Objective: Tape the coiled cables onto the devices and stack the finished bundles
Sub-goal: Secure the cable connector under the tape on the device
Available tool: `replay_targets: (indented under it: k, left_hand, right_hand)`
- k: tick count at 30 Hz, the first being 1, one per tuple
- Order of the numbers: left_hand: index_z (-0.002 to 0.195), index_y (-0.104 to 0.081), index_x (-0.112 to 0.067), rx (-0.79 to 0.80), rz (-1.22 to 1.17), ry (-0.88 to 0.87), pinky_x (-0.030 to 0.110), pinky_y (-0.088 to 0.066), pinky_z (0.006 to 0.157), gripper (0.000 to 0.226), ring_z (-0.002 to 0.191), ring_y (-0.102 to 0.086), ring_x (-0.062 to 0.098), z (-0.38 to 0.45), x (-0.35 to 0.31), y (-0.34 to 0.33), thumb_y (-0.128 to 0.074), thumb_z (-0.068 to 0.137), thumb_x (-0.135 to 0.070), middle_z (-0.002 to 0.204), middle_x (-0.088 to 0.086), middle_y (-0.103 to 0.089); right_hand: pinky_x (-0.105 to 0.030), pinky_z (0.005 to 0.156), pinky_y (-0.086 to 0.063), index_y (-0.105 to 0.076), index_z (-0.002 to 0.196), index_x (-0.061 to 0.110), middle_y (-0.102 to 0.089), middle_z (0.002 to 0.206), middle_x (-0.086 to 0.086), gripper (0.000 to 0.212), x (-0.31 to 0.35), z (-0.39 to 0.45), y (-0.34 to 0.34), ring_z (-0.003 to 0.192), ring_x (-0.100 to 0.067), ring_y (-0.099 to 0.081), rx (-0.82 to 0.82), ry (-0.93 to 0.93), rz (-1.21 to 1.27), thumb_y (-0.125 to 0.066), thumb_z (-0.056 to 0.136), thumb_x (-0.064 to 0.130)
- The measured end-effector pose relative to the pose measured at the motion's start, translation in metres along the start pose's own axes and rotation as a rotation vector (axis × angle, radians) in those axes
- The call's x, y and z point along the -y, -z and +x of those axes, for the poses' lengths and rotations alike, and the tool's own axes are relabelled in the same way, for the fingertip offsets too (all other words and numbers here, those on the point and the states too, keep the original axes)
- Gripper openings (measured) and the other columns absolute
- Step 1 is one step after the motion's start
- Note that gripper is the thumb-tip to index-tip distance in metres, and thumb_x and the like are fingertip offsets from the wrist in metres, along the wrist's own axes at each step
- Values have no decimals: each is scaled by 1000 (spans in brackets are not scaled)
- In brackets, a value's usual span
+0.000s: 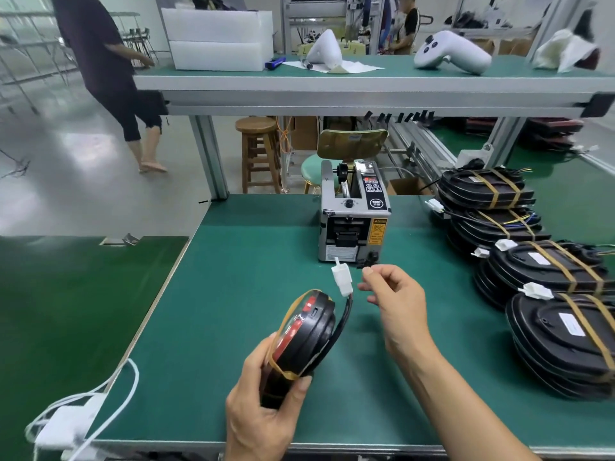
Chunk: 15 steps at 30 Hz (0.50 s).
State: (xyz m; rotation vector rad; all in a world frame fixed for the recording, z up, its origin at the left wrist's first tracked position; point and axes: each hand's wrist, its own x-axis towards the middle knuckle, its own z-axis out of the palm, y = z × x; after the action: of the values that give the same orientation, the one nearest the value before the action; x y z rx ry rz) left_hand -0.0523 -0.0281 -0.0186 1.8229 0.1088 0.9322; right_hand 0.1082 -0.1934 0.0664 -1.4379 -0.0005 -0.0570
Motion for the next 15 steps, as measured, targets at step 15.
replay_targets:
  k: [15]
  left_hand:
    - [150,-56,-41,-24,-80,80,9,-56,86,67,97,-77,-3,2,1,-3,-78,91,-64,119,-24,-77]
  right_hand:
    - [-19,75,-55,-72,81,25,-76,81,-5,5,43,-32,16,78,-11,-71,82,169,42,-75,84,26]
